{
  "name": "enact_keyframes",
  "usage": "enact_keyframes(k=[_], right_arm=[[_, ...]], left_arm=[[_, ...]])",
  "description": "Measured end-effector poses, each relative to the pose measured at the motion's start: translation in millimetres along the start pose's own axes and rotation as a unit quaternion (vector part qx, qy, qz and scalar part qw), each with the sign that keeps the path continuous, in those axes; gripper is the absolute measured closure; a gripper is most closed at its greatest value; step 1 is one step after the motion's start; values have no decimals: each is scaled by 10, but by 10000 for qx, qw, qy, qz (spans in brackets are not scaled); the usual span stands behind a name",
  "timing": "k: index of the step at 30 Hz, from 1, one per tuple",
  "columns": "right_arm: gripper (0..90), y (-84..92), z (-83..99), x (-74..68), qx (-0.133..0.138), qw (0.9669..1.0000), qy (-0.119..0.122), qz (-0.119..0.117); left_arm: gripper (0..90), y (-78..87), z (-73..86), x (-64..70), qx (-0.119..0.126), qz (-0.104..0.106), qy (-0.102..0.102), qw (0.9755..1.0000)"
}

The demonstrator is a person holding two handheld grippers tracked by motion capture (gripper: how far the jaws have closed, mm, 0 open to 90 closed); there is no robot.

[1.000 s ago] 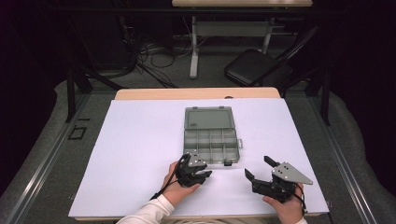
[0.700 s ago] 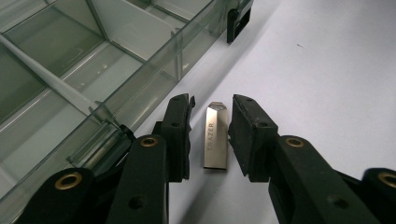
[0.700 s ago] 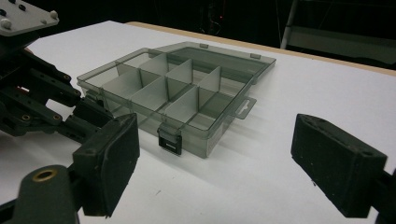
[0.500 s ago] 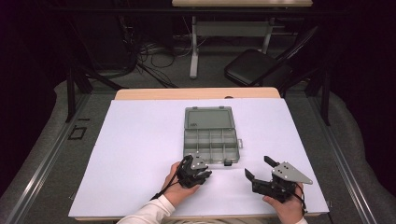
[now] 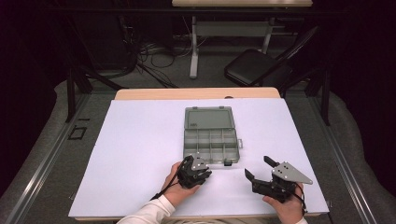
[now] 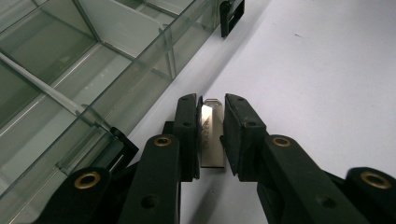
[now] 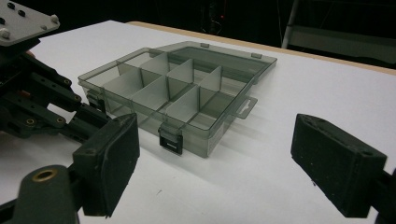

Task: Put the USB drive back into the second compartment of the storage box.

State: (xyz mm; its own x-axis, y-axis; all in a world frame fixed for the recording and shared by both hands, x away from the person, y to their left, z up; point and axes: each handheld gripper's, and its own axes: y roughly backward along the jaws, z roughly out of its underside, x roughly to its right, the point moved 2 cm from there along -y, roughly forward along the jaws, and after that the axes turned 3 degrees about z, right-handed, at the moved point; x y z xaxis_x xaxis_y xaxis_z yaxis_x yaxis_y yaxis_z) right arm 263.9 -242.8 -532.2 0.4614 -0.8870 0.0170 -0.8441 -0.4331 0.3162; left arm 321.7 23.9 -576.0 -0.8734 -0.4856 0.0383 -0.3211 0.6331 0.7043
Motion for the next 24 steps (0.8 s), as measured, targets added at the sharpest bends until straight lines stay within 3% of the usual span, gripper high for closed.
enact_keyframes(k=[24], right_arm=[[152,-2,2,0,-6,10000,-6,-4]], left_arm=[[793,-4,13,-6,64,50,17,10000]])
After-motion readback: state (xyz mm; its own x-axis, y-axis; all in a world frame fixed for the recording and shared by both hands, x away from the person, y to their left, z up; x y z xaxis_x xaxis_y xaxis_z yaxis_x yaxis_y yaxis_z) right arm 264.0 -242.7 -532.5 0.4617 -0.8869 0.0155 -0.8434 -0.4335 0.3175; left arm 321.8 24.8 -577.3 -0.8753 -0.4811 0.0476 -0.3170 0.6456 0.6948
